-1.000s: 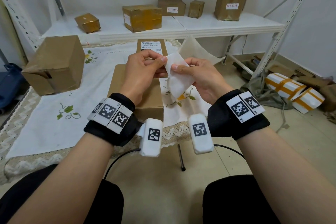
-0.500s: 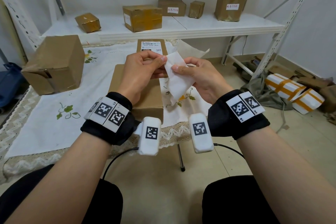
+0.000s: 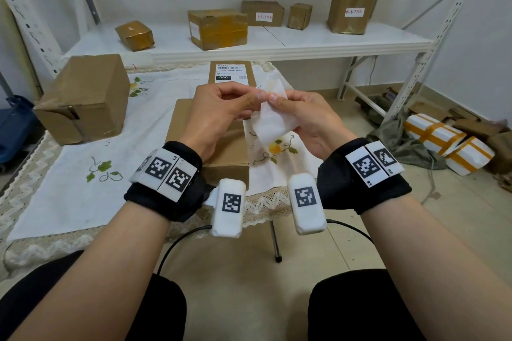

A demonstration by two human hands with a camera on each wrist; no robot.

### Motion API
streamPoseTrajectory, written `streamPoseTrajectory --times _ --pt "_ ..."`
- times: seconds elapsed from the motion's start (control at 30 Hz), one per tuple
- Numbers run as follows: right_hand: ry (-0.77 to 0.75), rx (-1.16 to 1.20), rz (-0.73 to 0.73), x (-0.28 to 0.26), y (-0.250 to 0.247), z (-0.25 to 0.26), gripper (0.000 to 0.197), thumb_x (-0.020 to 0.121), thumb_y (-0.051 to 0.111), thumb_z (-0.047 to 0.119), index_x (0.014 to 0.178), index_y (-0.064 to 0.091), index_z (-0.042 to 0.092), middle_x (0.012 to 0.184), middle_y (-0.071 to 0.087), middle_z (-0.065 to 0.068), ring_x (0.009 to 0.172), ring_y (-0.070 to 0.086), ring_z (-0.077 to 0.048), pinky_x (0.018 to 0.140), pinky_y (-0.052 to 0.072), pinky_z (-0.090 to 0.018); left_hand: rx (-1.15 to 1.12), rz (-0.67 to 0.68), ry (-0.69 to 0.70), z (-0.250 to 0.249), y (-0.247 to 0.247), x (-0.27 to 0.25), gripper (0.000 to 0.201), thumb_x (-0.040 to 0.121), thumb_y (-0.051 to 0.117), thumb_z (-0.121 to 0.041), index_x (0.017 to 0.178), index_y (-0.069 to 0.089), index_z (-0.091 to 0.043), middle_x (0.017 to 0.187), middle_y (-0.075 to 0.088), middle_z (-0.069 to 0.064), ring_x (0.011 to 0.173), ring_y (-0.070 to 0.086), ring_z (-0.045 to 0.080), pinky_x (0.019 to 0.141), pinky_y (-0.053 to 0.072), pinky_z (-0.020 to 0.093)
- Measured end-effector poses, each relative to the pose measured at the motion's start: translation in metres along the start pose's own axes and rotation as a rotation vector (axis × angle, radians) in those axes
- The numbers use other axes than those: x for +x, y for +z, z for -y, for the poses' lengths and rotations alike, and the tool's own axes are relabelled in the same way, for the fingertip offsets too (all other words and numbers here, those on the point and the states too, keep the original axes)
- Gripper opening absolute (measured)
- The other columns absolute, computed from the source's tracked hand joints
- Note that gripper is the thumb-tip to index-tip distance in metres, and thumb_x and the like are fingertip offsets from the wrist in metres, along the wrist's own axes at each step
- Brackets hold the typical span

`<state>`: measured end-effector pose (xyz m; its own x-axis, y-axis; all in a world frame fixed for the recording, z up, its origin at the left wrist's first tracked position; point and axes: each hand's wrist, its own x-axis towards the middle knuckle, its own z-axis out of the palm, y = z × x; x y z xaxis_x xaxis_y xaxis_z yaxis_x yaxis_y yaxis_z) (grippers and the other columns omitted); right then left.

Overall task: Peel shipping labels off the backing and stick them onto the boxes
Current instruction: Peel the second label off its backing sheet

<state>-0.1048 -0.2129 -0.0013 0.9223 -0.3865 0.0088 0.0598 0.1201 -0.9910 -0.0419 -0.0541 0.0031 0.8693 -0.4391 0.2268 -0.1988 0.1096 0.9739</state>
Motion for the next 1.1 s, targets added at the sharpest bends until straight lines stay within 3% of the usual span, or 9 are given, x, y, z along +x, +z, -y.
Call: streamPoseTrajectory --times 0.17,0.37,0.47,0.63,0.87,0.97,1.1 --pt "-0.019 0.052 0.01 0.0 0.002 0.0 0.024 0.097 0.069 0.013 0.114 0.07 -0.004 0.099 0.073 -0.015 0.081 0.071 -0.02 0.073 0.062 -0.029 0.129 -0.032 0.014 0.002 0.001 -0.001 0.026 0.077 0.087 -0.013 0.1 0.078 -0.004 0.099 0.078 0.008 0.091 0.073 0.016 0.076 0.058 0.016" --pt "-0.013 0.071 0.066 -0.002 0.004 0.001 0.034 0.091 0.074 0.006 0.122 0.068 -0.004 0.111 0.074 -0.018 0.089 0.073 -0.023 0.073 0.061 -0.027 0.043 -0.049 -0.022 0.004 -0.001 0.001 0.019 0.082 0.083 -0.009 0.098 0.077 -0.001 0.1 0.077 0.014 0.092 0.075 0.023 0.084 0.062 0.03" --pt "-0.007 0.041 0.093 -0.003 0.003 0.003 0.037 0.089 0.074 0.002 0.124 0.068 -0.005 0.116 0.074 -0.018 0.09 0.075 -0.021 0.072 0.061 -0.026 0.012 -0.045 -0.047 0.006 -0.003 0.003 0.007 0.082 0.082 -0.008 0.088 0.077 -0.009 0.091 0.076 0.006 0.087 0.073 0.017 0.081 0.061 0.026" --pt "0.016 0.003 0.094 -0.002 0.001 0.002 0.034 0.091 0.073 0.002 0.124 0.069 -0.005 0.104 0.077 -0.013 0.082 0.075 -0.016 0.068 0.059 -0.024 -0.015 -0.048 -0.09 0.006 -0.005 0.006 0.007 0.083 0.081 -0.007 0.084 0.076 -0.012 0.093 0.076 0.006 0.089 0.073 0.018 0.08 0.06 0.024" --pt "0.025 -0.107 0.103 0.004 -0.006 -0.001 0.028 0.092 0.073 0.007 0.118 0.073 -0.001 0.11 0.077 -0.015 0.089 0.074 -0.021 0.084 0.06 -0.032 0.024 -0.059 -0.085 0.007 -0.006 0.008 0.009 0.083 0.081 -0.006 0.09 0.075 -0.008 0.097 0.078 0.012 0.095 0.076 0.026 0.084 0.062 0.03" --pt "0.026 -0.138 0.121 0.005 -0.007 -0.002 0.024 0.092 0.072 0.006 0.116 0.074 -0.001 0.103 0.078 -0.012 0.085 0.073 -0.019 0.081 0.059 -0.029 0.057 -0.075 -0.075 0.006 -0.008 0.008 0.011 0.084 0.08 -0.006 0.094 0.075 -0.006 0.095 0.079 0.009 0.091 0.077 0.023 0.081 0.062 0.028" --pt "0.04 -0.208 0.089 0.006 -0.006 -0.003 0.027 0.09 0.075 0.011 0.115 0.075 -0.001 0.112 0.077 -0.016 0.091 0.071 -0.02 0.082 0.056 -0.029 0.107 -0.064 -0.044 0.007 -0.007 0.007 0.009 0.084 0.08 -0.006 0.086 0.074 -0.012 0.088 0.078 0.006 0.084 0.076 0.019 0.078 0.062 0.026"
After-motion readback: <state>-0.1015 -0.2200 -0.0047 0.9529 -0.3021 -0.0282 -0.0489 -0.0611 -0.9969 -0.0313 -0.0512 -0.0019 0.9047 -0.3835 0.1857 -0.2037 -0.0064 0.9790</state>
